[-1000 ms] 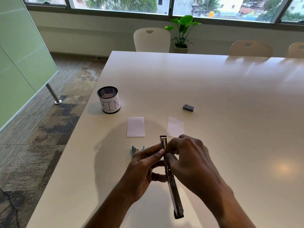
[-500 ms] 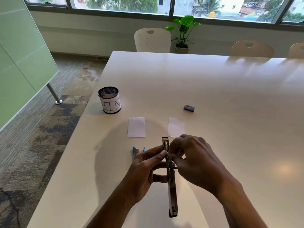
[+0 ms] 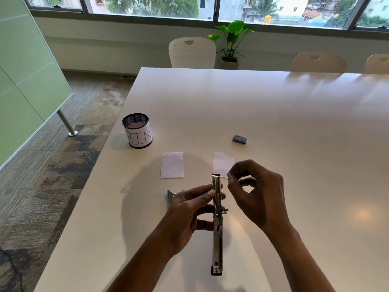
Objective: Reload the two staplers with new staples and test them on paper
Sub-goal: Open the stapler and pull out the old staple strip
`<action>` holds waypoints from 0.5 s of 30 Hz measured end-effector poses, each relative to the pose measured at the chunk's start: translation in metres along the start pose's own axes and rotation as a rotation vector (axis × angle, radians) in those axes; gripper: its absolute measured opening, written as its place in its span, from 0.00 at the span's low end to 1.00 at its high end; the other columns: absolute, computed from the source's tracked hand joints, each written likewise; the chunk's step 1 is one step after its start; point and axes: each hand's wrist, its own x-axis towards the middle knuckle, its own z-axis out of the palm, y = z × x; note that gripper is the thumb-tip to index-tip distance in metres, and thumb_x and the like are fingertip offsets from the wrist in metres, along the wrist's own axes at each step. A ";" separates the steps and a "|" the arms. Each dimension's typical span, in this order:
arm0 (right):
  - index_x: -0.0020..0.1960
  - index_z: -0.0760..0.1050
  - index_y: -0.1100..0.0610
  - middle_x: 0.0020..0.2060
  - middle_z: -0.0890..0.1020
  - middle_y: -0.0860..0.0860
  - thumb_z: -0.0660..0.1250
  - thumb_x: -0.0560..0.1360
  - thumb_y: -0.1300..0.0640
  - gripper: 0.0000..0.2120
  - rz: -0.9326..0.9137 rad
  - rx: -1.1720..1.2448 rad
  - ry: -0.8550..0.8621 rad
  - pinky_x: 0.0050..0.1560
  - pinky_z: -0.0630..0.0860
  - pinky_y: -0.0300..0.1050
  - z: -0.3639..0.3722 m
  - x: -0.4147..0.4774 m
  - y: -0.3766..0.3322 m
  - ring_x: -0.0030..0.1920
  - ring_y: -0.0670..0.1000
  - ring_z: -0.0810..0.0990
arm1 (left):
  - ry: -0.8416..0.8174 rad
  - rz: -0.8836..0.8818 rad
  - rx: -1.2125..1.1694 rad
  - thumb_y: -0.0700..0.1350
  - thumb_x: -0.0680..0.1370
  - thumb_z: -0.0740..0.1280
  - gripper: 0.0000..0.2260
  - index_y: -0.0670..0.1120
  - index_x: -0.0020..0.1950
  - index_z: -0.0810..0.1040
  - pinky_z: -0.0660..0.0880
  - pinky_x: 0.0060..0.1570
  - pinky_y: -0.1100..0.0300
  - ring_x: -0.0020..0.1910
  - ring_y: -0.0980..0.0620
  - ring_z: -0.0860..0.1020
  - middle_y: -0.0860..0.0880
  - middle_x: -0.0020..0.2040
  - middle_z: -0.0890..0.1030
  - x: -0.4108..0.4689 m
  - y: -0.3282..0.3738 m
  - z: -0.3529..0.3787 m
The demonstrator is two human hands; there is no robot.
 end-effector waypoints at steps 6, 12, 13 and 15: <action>0.51 0.84 0.49 0.44 0.86 0.44 0.72 0.76 0.61 0.09 0.195 0.128 -0.099 0.48 0.83 0.39 0.004 0.000 0.016 0.42 0.43 0.85 | -0.015 -0.023 0.039 0.42 0.80 0.64 0.13 0.45 0.64 0.79 0.80 0.35 0.53 0.46 0.46 0.83 0.42 0.54 0.84 0.008 0.001 -0.001; 0.50 0.84 0.56 0.41 0.87 0.54 0.76 0.69 0.51 0.12 0.379 0.500 -0.116 0.48 0.84 0.52 0.003 0.003 0.017 0.43 0.54 0.87 | -0.036 -0.050 0.098 0.43 0.79 0.65 0.11 0.45 0.62 0.75 0.81 0.37 0.52 0.46 0.45 0.83 0.39 0.56 0.83 0.017 0.003 0.001; 0.50 0.84 0.59 0.41 0.87 0.56 0.76 0.69 0.54 0.13 0.405 0.550 -0.110 0.48 0.84 0.51 0.002 0.003 0.018 0.43 0.56 0.87 | -0.045 -0.052 0.113 0.43 0.80 0.65 0.11 0.45 0.61 0.75 0.81 0.38 0.52 0.46 0.45 0.83 0.39 0.57 0.83 0.019 0.003 0.002; 0.51 0.83 0.63 0.41 0.86 0.59 0.76 0.70 0.59 0.12 0.465 0.656 -0.100 0.48 0.83 0.49 0.000 0.003 0.021 0.44 0.59 0.86 | -0.061 -0.050 0.138 0.45 0.80 0.65 0.10 0.45 0.60 0.76 0.81 0.39 0.52 0.47 0.45 0.84 0.39 0.57 0.83 0.021 0.003 0.004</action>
